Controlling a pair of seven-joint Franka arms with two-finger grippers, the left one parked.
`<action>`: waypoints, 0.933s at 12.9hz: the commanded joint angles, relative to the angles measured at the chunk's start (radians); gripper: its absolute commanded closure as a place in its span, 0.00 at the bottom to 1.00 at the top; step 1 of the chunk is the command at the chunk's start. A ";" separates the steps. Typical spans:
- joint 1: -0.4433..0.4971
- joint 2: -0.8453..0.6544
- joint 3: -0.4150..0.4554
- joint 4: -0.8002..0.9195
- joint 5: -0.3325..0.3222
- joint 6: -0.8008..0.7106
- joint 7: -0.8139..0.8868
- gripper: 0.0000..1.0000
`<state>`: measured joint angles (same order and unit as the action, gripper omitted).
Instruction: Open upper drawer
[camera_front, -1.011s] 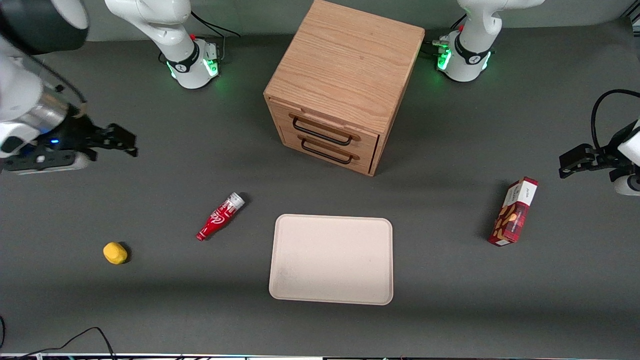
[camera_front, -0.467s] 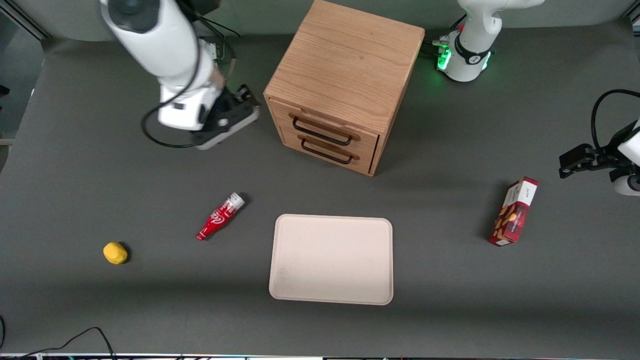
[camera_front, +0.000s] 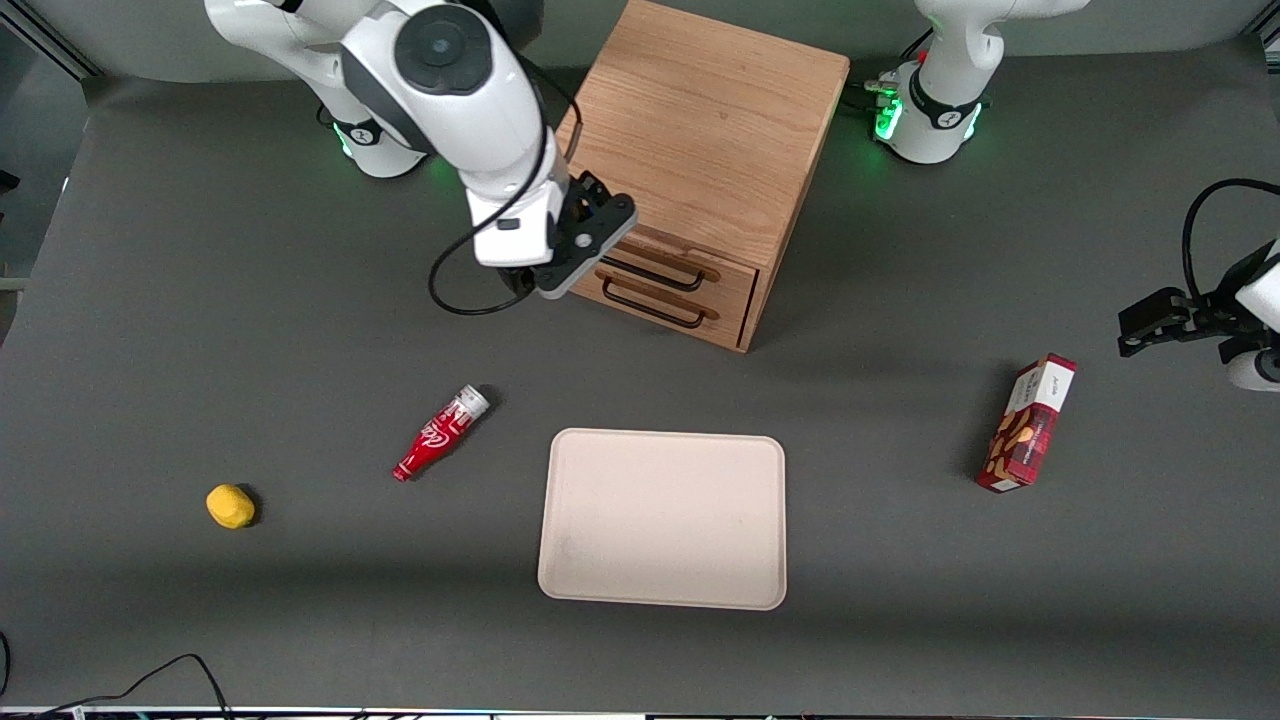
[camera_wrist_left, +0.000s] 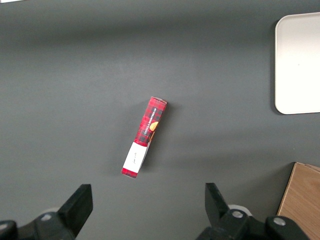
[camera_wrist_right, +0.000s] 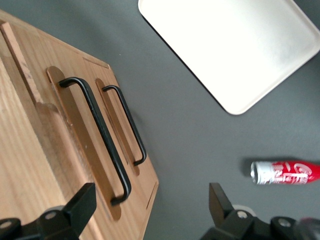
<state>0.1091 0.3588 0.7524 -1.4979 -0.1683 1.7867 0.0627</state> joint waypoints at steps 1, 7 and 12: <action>0.053 0.080 0.007 0.035 -0.059 0.010 -0.018 0.00; 0.076 0.126 0.005 -0.036 -0.080 0.115 -0.023 0.00; 0.040 0.121 0.004 -0.031 -0.089 0.114 -0.107 0.00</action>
<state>0.1690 0.4767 0.7540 -1.5289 -0.2382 1.8896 0.0013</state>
